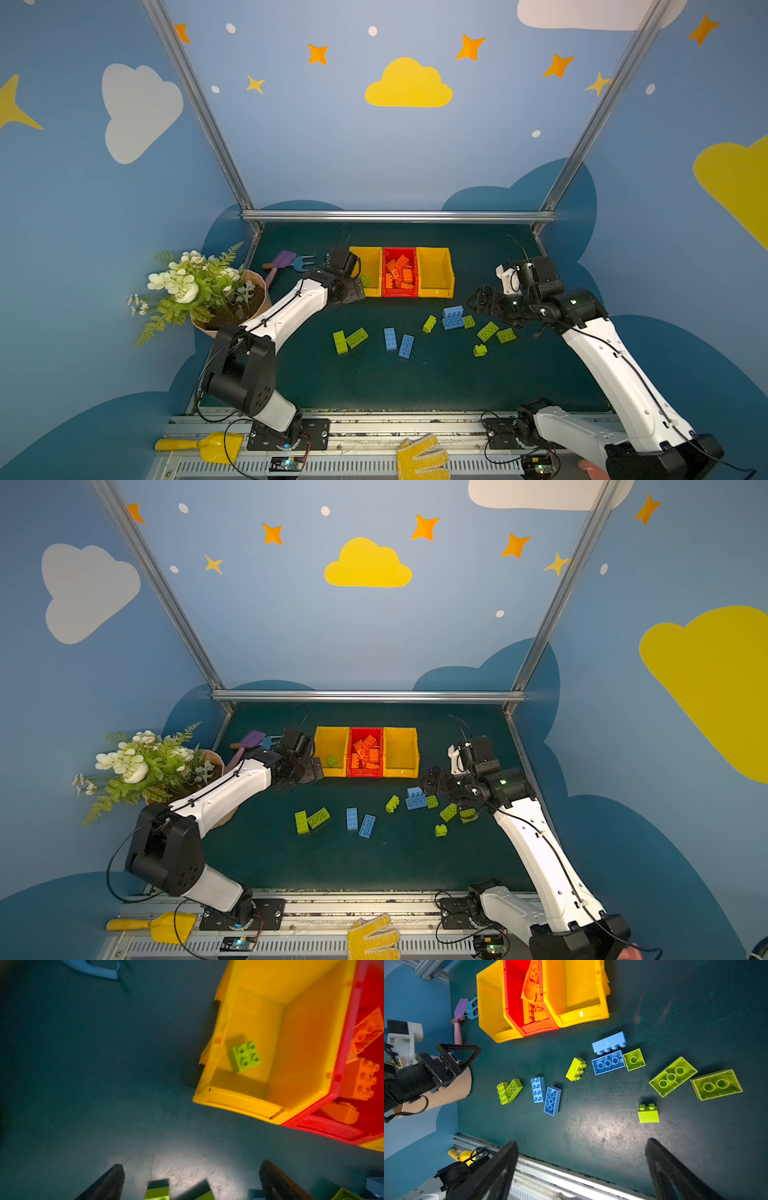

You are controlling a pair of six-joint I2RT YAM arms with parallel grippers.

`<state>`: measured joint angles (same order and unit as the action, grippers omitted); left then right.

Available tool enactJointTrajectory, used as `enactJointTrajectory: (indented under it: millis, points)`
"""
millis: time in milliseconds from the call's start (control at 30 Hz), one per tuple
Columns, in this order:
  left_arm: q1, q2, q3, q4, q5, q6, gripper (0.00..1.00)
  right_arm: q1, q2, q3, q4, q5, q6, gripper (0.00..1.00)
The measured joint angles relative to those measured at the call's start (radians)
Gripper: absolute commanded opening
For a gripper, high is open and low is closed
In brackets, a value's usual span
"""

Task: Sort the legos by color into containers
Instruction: 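Lower the left gripper onto a green brick nearer the robot and grasp it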

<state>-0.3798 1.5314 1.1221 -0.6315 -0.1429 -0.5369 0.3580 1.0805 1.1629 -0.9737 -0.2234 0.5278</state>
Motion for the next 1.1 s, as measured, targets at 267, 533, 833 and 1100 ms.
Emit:
enactJointTrajectory:
  millis: [267, 533, 833, 1100]
  points:
    - [-0.005, -0.123, -0.126, -0.030, -0.004, -0.098, 0.98, 0.030, 0.027, -0.027, 0.035, 0.000, 0.000, 0.93]
    - [-0.043, -0.222, -0.247, -0.032, 0.010, -0.182, 0.96, 0.032, 0.069, -0.050, 0.066, -0.023, -0.014, 0.93]
    - [-0.131, -0.183, -0.278, -0.032, -0.005, -0.286, 0.95, 0.032, 0.156, -0.047, 0.105, -0.062, -0.034, 0.93]
    - [-0.117, -0.066, -0.279, -0.048, -0.051, -0.385, 0.91, 0.032, 0.152, -0.047, 0.120, -0.074, -0.036, 0.93]
